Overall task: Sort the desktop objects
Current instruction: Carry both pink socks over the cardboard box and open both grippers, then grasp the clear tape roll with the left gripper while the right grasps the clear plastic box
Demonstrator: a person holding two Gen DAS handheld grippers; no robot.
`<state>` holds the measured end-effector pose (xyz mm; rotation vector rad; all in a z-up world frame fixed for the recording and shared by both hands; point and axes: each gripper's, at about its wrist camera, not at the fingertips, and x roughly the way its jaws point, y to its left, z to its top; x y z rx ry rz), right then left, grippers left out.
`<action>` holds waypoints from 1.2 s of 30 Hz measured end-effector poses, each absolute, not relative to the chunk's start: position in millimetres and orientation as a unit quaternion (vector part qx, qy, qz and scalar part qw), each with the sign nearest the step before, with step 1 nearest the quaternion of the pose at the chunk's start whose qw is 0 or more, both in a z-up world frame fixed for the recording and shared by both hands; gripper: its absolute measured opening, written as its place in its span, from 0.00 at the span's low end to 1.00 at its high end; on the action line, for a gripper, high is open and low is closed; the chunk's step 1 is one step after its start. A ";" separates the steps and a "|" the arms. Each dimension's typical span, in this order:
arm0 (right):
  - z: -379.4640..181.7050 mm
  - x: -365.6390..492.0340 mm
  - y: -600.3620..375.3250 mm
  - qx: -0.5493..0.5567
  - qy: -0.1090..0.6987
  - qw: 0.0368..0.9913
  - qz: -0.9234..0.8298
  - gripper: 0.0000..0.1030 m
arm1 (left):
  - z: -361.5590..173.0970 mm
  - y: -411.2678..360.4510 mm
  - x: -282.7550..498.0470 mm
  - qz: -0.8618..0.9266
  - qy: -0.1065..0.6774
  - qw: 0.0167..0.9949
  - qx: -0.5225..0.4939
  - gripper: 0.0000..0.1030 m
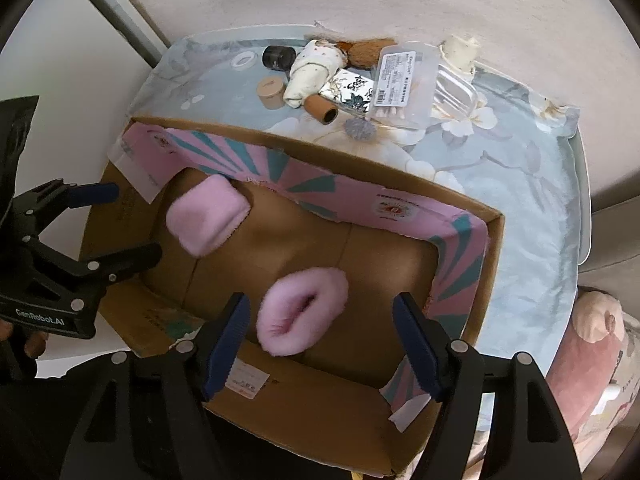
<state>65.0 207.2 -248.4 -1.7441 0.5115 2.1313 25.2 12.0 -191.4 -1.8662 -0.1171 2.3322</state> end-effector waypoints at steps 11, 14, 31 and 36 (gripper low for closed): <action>-232.3 65.7 210.9 -0.587 0.204 0.169 0.765 0.68 | -178.3 -0.5 21.6 0.790 -0.052 0.055 -0.608 1.00; -226.7 65.1 211.8 -0.577 0.204 0.171 0.772 0.68 | -170.7 -4.7 20.4 0.799 -0.060 0.055 -0.596 1.00; -206.3 30.9 271.7 -0.537 0.207 0.224 0.786 0.68 | -139.2 -75.5 -67.5 0.838 -0.019 0.037 -0.544 1.00; -232.2 8.5 313.4 -0.541 0.226 0.240 0.773 0.68 | -171.9 -87.1 -116.1 0.836 0.011 0.064 -0.545 1.00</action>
